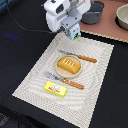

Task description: Place the bread, butter, and milk from the table onto the serving area.

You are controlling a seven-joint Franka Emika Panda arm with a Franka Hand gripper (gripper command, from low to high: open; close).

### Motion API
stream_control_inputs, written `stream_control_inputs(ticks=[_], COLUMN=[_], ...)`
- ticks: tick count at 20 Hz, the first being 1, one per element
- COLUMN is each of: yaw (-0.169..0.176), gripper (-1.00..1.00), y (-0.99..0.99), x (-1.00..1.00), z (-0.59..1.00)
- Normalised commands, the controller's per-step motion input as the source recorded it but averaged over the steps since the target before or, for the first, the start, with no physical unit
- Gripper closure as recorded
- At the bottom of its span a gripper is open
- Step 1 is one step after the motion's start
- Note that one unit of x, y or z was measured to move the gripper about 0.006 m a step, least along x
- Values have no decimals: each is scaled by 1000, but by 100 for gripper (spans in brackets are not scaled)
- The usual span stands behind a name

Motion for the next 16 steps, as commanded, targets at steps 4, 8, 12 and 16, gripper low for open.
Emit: stream_control_inputs(ticks=[4,8,12,16], yaw=[-34,-20,-16,-4], gripper=[100,100,-100,-100], y=[183,217,171,160], x=[706,502,434,345], z=[-88,-155,-160,148])
